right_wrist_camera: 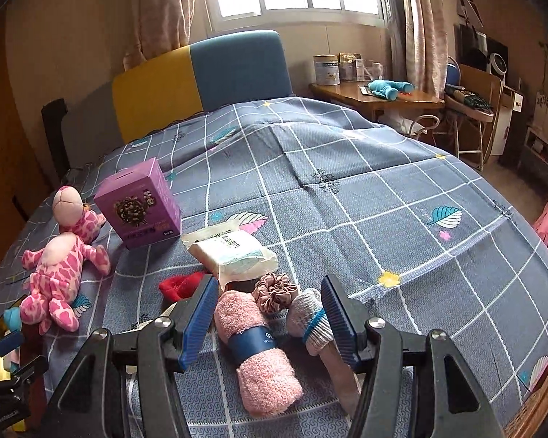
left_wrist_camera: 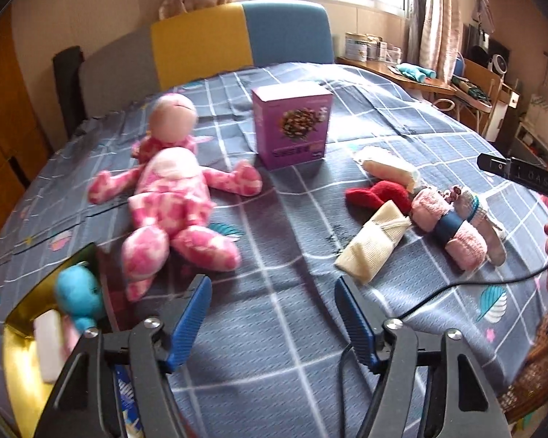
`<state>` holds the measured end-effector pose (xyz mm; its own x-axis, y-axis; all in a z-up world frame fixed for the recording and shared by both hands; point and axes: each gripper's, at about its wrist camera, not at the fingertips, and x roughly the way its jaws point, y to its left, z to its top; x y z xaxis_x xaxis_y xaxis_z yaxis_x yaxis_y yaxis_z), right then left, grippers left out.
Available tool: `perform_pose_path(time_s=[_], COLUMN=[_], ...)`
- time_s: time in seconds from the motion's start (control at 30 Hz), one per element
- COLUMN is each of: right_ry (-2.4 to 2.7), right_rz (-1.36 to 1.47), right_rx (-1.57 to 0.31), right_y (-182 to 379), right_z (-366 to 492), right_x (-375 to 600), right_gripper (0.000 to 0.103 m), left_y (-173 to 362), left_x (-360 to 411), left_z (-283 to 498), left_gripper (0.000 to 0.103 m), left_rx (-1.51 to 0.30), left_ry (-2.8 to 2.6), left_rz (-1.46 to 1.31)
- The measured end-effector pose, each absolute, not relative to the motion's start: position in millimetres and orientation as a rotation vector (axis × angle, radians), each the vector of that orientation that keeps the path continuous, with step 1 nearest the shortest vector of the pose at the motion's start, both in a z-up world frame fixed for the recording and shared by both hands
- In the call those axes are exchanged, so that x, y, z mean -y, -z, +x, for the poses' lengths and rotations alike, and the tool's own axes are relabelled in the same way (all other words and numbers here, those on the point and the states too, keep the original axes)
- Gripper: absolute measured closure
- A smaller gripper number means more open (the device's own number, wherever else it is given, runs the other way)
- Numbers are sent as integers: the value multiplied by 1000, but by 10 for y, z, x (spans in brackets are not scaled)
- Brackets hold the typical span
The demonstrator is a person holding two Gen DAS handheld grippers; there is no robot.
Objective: Organize soft objects
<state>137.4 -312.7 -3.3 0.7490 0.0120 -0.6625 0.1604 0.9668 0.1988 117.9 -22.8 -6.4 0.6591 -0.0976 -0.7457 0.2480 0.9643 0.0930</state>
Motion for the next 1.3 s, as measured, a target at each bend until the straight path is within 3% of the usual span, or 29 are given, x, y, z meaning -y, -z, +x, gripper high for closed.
perform_pose_path(time_s=[0.63, 0.93, 1.1, 1.3], right_ry=[32, 2, -13, -12], right_rz=[468, 520, 534, 531], right_rx=[-793, -826, -849, -853], right_y=[182, 255, 294, 294], right_z=[1421, 1460, 1481, 1472], right_x=[3381, 3405, 3392, 3379], right_gripper=[44, 44, 44, 44], left_y=[382, 673, 799, 758], left_x=[1364, 1885, 2020, 2005], left_z=[2210, 2508, 2649, 2701], left_gripper=[36, 36, 20, 21], left_rx=[-922, -928, -941, -932], left_ry=[389, 495, 551, 619], left_rz=[267, 430, 457, 407])
